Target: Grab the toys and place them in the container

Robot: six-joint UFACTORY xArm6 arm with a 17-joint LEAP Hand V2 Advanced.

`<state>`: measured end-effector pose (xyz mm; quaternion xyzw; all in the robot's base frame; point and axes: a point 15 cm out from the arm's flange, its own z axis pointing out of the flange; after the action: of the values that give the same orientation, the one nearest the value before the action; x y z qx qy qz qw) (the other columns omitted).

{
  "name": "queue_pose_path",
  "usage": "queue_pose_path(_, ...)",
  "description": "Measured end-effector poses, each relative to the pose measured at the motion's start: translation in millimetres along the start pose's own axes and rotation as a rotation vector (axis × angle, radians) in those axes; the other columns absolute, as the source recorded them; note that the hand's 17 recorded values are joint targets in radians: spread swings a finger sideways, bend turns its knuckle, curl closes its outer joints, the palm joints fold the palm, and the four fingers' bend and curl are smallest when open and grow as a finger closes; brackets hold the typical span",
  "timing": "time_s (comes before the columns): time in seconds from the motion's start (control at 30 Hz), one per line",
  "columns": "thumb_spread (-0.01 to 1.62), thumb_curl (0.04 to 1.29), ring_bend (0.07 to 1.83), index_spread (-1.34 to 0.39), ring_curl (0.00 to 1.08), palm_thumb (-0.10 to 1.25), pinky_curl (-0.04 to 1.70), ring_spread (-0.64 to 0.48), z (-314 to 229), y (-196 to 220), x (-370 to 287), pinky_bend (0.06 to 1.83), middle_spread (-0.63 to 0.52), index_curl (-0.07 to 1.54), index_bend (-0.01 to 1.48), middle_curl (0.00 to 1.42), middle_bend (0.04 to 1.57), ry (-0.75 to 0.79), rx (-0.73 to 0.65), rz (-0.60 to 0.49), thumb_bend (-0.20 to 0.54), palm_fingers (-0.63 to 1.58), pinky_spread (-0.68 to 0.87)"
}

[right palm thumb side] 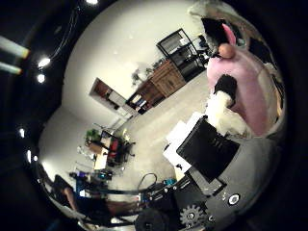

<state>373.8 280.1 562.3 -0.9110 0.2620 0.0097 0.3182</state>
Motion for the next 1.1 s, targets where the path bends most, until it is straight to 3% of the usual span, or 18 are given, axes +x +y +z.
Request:
queue_pose_path(0.1,0.97,0.7,0.87,-0.57,0.73,0.63,0.55,-0.33,0.3,1.4,1.0,1.51,-0.45,0.79,0.1,0.9,0.25,0.006,-0.005,-0.008,-0.064,0.0,-0.46)
queue_pose_path(0.2,0.96,0.65,0.76,-0.58,0.62,0.58,0.5,-0.28,-0.2,2.2,1.5,1.39,-0.41,0.66,0.11,0.81,0.22,0.007,-0.008,-0.012,-0.056,-0.06,-0.34)
queue_pose_path(0.57,0.96,0.52,0.67,-0.56,0.47,0.52,0.4,-0.21,-3.2,4.6,2.6,1.25,-0.31,0.41,0.14,0.57,0.2,0.009,-0.01,-0.009,-0.034,0.02,-0.12)
queue_pose_path(0.83,0.96,0.47,0.67,-0.55,0.42,0.52,0.36,-0.22,-8.2,7.6,7.5,1.23,-0.29,0.33,0.15,0.49,0.2,0.02,-0.006,-0.001,-0.034,0.06,-0.09)
queue_pose_path(1.1,0.96,0.45,0.73,-0.56,0.39,0.52,0.34,-0.25,3.6,15.5,5.5,1.28,-0.3,0.27,0.15,0.42,0.19,0.01,-0.002,0.015,-0.031,0.14,-0.18)
